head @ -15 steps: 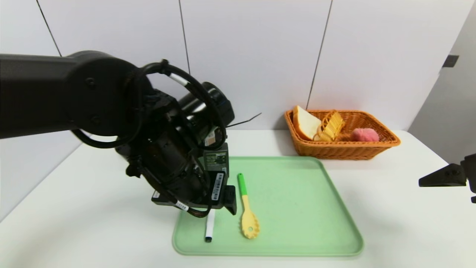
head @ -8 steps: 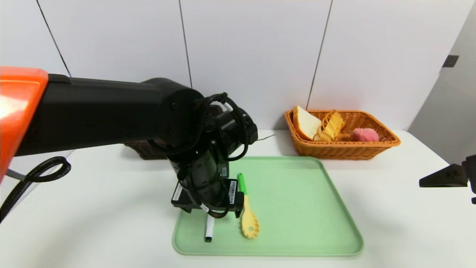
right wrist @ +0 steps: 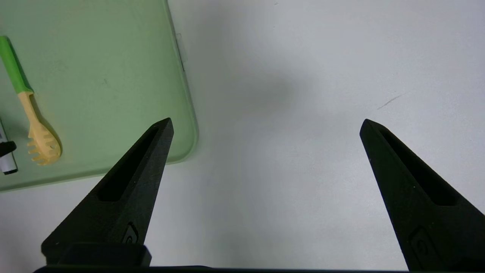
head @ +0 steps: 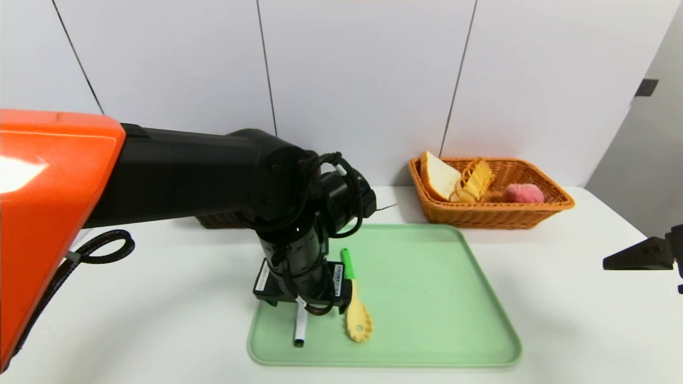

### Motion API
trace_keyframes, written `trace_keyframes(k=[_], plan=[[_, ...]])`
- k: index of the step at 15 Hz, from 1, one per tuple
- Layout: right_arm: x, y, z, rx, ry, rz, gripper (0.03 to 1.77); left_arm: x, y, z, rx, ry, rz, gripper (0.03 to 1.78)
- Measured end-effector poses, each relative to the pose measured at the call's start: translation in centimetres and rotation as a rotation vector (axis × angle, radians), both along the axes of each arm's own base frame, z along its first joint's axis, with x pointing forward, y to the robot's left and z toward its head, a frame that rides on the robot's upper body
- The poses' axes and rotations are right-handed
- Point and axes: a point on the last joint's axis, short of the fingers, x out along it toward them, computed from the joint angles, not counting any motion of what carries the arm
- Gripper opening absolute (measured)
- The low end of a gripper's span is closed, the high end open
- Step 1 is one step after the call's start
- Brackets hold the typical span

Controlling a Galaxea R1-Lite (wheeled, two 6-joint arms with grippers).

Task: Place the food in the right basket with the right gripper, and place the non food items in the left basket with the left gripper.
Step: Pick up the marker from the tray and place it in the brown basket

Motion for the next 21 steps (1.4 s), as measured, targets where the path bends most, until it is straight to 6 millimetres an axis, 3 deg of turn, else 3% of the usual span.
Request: trace_keyframes(k=[21], plan=[[-1.0, 0.0, -0.3, -0.005, -0.004, 0.005, 1.70, 1.6, -0.3, -2.3, 0.014, 0.031, 0.023, 1.69]])
